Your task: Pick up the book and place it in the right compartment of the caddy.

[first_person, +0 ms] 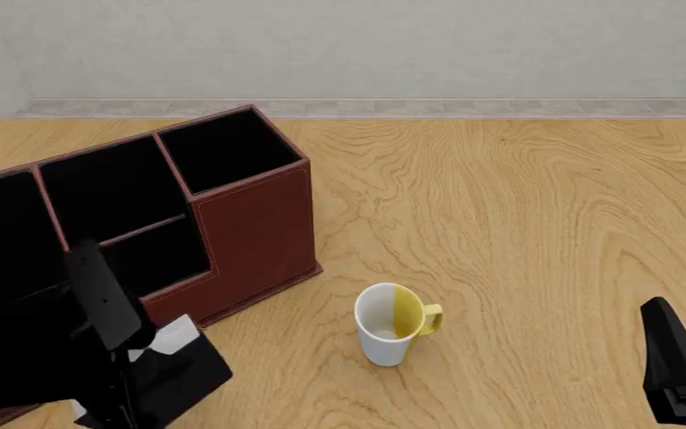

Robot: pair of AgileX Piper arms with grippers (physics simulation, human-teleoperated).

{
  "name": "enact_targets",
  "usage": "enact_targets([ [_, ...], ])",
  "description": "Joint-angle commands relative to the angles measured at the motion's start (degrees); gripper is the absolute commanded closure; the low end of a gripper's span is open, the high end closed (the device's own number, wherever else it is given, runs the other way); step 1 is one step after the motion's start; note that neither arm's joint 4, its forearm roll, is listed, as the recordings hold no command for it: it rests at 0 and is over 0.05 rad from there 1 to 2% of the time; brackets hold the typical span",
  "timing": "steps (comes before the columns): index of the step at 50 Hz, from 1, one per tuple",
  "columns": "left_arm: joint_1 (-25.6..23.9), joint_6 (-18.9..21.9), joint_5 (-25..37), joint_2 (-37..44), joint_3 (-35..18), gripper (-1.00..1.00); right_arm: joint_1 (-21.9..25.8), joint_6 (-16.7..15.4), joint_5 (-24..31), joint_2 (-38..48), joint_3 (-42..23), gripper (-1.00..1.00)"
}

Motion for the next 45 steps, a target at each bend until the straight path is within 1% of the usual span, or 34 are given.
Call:
enact_targets([
  [1, -2.28, 1.24, 4.46, -1.09, -8.73, 1.0, 0.2, 0.49, -0.73, -0.14, 0.57, -1.0],
  [2, -2.7, 1.96, 4.73, -1.5, -9.08, 1.0, 0.14, 0.46, -0.73, -0.15, 0.6, -1.0],
  [4, -3.36, 1.11, 5.45, -1.61, -10.38, 1.0, -0.01, 0.64, -0.75, -0.15, 0.71, -1.0],
  [6, -2.76, 1.48, 5.37, -1.47, -12.05, 1.0, -0.13, 0.71, -0.84, -0.16, 0.83, -1.0],
  [7, -3.32, 1.73, 5.88, -1.59, -11.96, 1.0, -0.06, 0.67, -0.76, -0.16, 0.84, -1.0],
  [9, -5.08, 0.6, 6.69, -2.35, -13.15, 1.0, -0.18, 0.8, -0.76, -0.16, 0.61, -1.0],
  [13, -5.5, 1.15, 7.23, -2.52, -14.43, 1.0, -0.35, 0.83, -0.77, -0.17, 0.65, -1.0],
  [14, -6.52, -0.38, 7.39, -2.89, -16.42, 1.0, -0.2, 0.79, -0.78, -0.17, 0.83, -1.0],
  [16, -6.1, 1.92, 7.16, -2.83, -16.47, 1.0, 0.02, 0.82, -0.67, -0.17, 0.79, -1.0],
  [17, -4.9, 2.07, 6.59, -2.33, -17.0, 1.0, 0.01, 0.87, -0.65, -0.17, 0.71, -1.0],
  [19, -5.75, 1.73, 6.76, -2.3, -17.68, 1.0, 0.02, 0.97, -0.69, -0.17, 0.65, -1.0],
  [20, -7.34, 1.22, 7.21, -2.66, -18.19, 1.0, 0.07, 0.87, -0.69, -0.17, 0.66, -1.0],
  [22, -8.03, -0.3, 7.13, -2.62, -20.95, 1.0, 0.01, 0.89, -0.72, -0.17, 0.6, -1.0],
  [25, -8.32, -0.63, 7.32, -1.99, -23.01, 1.0, 0.04, 0.89, -0.75, -0.17, 0.49, -1.0],
  [26, -9.28, -0.15, 7.22, -2.44, -23.59, 1.0, -0.03, 0.85, -0.84, -0.17, 0.52, -1.0],
  [27, -9.93, -1.22, 7.23, -2.39, -24.62, 1.0, -0.11, 0.92, -0.93, -0.17, 0.58, -1.0],
  [29, -11.47, -1.63, 7.3, -2.44, -26.5, 1.0, -0.12, 0.97, -0.98, -0.17, 0.63, -1.0],
  [30, -11.47, -1.63, 7.31, -2.44, -26.51, 1.0, -0.15, 1.01, -1.0, -0.17, 0.65, -1.0],
  [31, -11.91, -3.01, 7.18, -2.34, -28.13, 1.0, -0.15, 1.01, -1.0, -0.17, 0.65, -1.0],
  [34, -13.1, -3.36, 7.44, -1.52, -31.05, 1.0, -0.1, 1.06, -1.02, -0.17, 0.63, -1.0],
  [36, -12.88, -4.06, 7.48, -0.52, -33.02, 1.0, 0.05, 0.98, -0.99, -0.17, 0.67, -1.0],
  [37, -13.01, -2.41, 7.14, -0.68, -33.19, 1.0, 0.06, 1.02, -0.99, -0.17, 0.61, -1.0],
  [38, -12.28, -2.82, 6.98, -0.14, -33.95, 1.0, 0.04, 0.99, -0.96, -0.17, 0.54, -1.0],
  [40, -12.3, -2.15, 7.17, 0.23, -34.54, 1.0, -0.13, 1.12, -1.08, -0.17, 0.6, -1.0],
  [41, -12.06, -3.4, 7.42, 0.48, -35.64, 1.0, -0.15, 1.09, -1.09, -0.17, 0.67, -1.0],
  [42, -12.16, -1.96, 7.42, 0.4, -35.88, 1.0, -0.09, 1.15, -1.12, -0.17, 0.73, -1.0],
  [43, -11.87, -2.04, 7.15, 0.39, -36.99, 1.0, -0.07, 1.16, -1.15, -0.17, 0.81, -1.0],
  [44, -11.6, -3.64, 7.4, 1.01, -38.35, 1.0, 0.01, 1.13, -1.1, -0.17, 0.92, -1.0],
  [45, -11.12, -2.34, 7.38, 1.4, -38.72, 1.0, 0.11, 1.17, -1.13, -0.17, 0.91, -1.0],
])
